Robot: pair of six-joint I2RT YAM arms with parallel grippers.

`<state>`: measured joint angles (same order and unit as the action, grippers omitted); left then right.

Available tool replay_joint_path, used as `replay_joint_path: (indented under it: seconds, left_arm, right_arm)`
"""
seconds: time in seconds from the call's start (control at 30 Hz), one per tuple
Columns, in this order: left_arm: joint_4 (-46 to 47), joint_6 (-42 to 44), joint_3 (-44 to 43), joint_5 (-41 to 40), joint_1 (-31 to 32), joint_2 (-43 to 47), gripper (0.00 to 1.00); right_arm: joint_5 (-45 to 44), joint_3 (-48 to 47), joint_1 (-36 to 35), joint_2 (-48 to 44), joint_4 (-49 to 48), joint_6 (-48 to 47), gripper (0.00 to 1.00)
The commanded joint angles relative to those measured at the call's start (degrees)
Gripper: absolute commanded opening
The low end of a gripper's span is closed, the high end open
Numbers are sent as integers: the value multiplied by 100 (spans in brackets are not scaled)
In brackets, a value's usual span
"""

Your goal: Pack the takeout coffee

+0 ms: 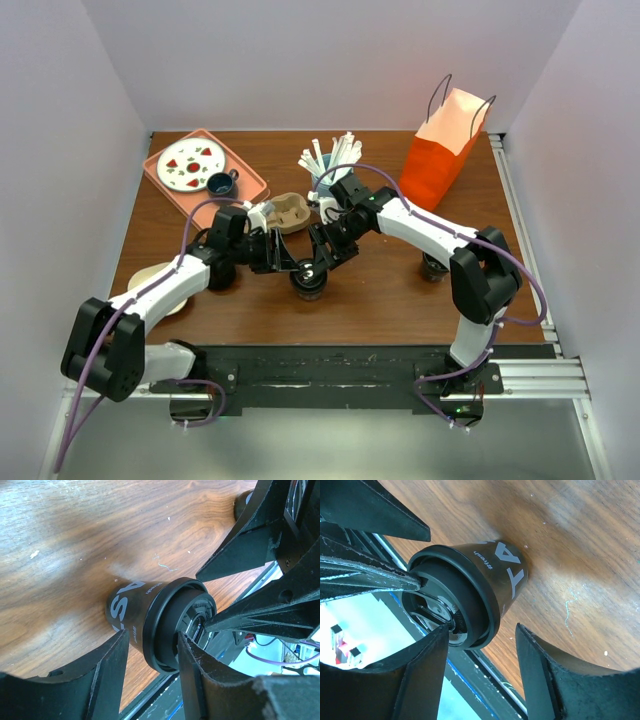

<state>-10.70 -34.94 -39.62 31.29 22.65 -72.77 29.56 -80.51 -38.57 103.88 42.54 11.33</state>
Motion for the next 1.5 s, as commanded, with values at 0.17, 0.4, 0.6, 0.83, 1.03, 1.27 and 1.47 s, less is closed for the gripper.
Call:
replay_joint_path:
  seconds: [0.17,0.4,0.6,0.83,1.03,1.27,1.47]
  left_arm:
    - [-283,31,-2,-220,28,62,48]
    - [-433,57,-204,-237,28,62,52]
    - [-705,84,-520,-343,28,44,57]
    - [-828,110,-828,-360,28,44,61]
    - [-872,128,-899,-360,28,26,61]
    - [-960,207,-934,-527,28,0,62]
    - [-1083,295,-952,-685,28,-9,62]
  right_arm:
    - [50,44,-37,45,-255,185,58]
    - [138,35,-37,36,-264,264,52]
    - [50,9,-37,-51,-150,238,55]
    - [50,-158,-28,-8,-80,247,62]
    - [129,-272,-37,-16,-36,238,63]
    - [181,-351,-28,-8,8,255,64]
    - [348,-351,-37,80,-123,334,64]
